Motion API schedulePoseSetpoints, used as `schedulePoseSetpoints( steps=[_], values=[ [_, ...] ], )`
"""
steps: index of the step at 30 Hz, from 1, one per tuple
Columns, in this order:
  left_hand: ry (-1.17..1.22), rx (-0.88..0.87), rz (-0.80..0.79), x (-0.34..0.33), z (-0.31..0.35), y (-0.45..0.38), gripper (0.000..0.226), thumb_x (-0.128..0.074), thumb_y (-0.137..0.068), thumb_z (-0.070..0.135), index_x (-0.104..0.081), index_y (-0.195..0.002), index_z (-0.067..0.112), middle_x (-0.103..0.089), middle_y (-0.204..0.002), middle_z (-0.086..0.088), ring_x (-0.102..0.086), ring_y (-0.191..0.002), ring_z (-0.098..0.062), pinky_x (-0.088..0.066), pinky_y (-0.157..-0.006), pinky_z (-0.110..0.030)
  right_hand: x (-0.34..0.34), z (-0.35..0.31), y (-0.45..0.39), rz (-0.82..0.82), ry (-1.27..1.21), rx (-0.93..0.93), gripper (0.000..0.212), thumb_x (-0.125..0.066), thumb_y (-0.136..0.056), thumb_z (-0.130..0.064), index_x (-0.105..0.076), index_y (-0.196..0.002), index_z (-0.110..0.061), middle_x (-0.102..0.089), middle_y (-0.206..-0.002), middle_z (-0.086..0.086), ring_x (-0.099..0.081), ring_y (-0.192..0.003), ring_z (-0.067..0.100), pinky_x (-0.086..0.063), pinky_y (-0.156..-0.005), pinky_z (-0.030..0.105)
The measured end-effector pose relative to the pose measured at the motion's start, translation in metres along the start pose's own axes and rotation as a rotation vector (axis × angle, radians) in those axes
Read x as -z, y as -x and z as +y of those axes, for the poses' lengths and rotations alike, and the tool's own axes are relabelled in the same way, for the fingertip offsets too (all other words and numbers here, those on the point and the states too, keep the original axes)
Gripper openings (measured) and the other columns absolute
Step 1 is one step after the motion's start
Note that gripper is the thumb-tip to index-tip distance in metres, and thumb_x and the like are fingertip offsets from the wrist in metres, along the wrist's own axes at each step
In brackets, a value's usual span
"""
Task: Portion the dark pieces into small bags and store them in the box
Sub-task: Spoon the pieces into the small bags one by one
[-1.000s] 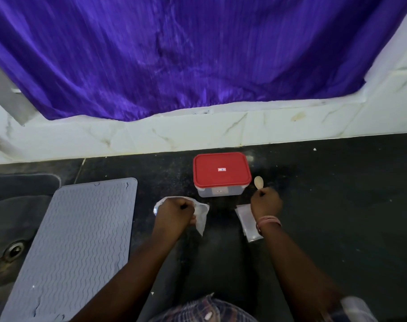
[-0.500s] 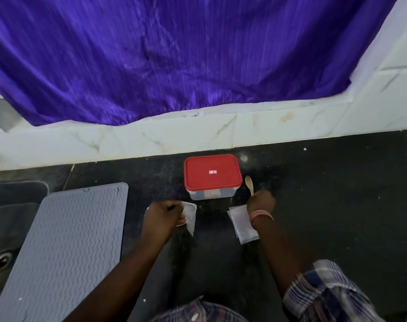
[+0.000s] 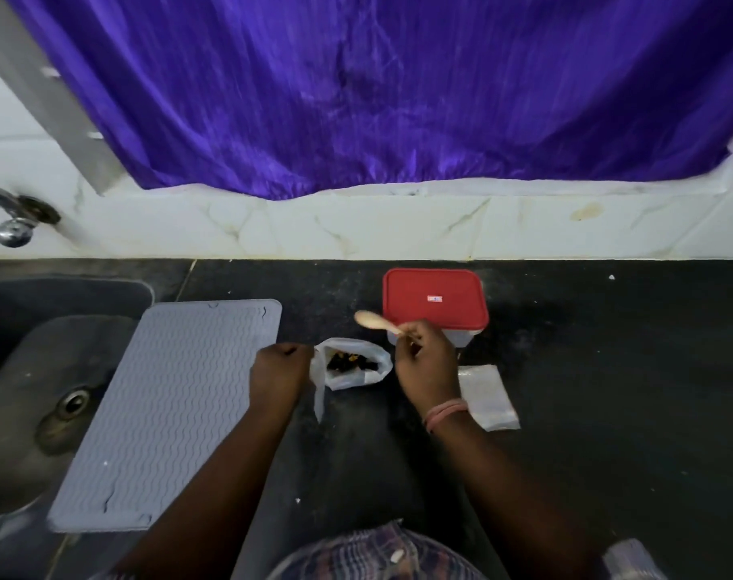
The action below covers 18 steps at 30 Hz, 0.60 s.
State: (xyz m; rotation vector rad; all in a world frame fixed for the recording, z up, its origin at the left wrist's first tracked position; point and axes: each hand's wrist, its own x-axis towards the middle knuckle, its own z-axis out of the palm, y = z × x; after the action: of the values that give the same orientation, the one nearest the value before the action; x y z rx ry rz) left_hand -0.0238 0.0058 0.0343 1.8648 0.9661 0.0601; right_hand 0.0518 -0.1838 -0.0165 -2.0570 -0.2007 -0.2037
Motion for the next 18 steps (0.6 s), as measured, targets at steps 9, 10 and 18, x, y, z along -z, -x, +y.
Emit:
schedulePoseSetpoints(
  steps=[9,10,18],
  values=[
    [-0.178,-0.029,-0.272,-0.016,-0.011,0.005,0.028,-0.058,-0.093,0.018,-0.078,-0.112,0.023,-0.074,-0.097,-0.012,-0.069,-0.083,-0.024,-0.056,-0.075,-0.035,-0.022,0.009,0.018,-0.276,0.409,0.171,0.006,-0.059,-0.084,-0.019,-0.06,-0.08,-0.014,-0.06,-0.084,0.005,-0.059,-0.078,0.023,-0.051,-0.07,0.037],
    [-0.196,-0.024,-0.282,-0.015,-0.013,0.004,0.031,-0.058,-0.093,0.017,-0.076,-0.117,0.024,-0.073,-0.097,-0.011,-0.07,-0.082,-0.023,-0.055,-0.071,-0.033,-0.025,0.009,0.017,-0.283,0.434,0.202,0.006,-0.058,-0.085,-0.018,-0.062,-0.083,-0.013,-0.061,-0.087,0.007,-0.06,-0.079,0.025,-0.05,-0.07,0.036],
    [-0.269,0.001,-0.279,-0.025,-0.023,-0.009,0.04,-0.054,-0.097,0.019,-0.064,-0.135,0.02,-0.071,-0.106,-0.009,-0.071,-0.089,-0.024,-0.058,-0.069,-0.03,-0.039,-0.005,0.013,-0.39,0.48,0.159,0.02,-0.053,-0.089,-0.019,-0.069,-0.098,-0.011,-0.067,-0.104,0.008,-0.065,-0.094,0.025,-0.053,-0.084,0.035]
  ],
)
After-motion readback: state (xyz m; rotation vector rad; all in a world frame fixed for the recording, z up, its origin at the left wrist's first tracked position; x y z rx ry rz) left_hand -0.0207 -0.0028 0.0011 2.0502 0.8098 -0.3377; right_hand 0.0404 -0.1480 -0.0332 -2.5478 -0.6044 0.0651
